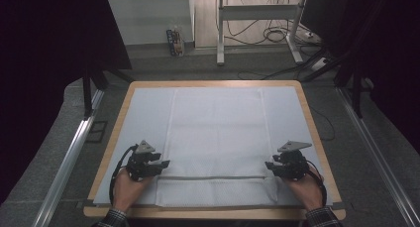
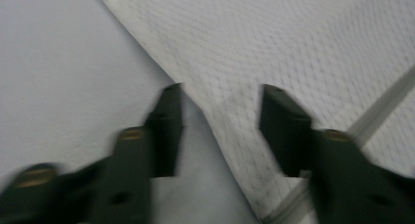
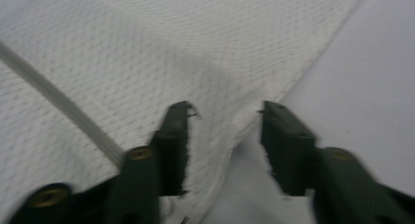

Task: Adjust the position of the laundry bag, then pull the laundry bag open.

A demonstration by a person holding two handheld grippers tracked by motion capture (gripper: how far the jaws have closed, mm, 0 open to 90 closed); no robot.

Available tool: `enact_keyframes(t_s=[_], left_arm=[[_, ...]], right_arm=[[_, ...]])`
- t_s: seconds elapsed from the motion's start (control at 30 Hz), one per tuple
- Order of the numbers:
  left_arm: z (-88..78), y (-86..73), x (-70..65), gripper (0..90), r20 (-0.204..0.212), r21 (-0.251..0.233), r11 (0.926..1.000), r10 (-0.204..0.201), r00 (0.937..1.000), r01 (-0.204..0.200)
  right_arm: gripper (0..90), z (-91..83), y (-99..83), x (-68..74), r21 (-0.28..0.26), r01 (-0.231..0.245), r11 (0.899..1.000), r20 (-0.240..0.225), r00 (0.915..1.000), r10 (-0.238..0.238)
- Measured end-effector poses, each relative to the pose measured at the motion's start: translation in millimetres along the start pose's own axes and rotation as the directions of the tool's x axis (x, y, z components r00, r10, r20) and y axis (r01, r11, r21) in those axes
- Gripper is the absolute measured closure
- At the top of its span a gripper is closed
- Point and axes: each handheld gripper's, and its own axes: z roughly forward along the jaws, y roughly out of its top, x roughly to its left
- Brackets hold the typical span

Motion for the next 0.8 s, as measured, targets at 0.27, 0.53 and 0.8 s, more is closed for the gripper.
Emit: enact_keyframes(t_s=[0.27,0.53,0.8], left_arm=[[1.3,1.1,2.1,10.9,0.001,-0.016,0.9998,-0.011,0.9999,0.011],[0.1,0.6,1.1,9.9,0.022,-0.018,0.9998,0.002,0.9997,-0.002],[-0.2,-2.8,-0.4,6.7,0.02,-0.005,0.9995,0.031,0.9993,-0.03]], right_arm=[[16.5,6.8,-0.1,-3.7,-0.028,-0.008,1.0,-0.007,0.9999,0.007],[9.2,7.7,-1.4,-5.6,-0.049,-0.018,0.999,-0.011,0.9998,0.018],[0.6,8.5,-0.8,-2.5,-0.077,-0.026,0.997,-0.032,0.9992,0.024]])
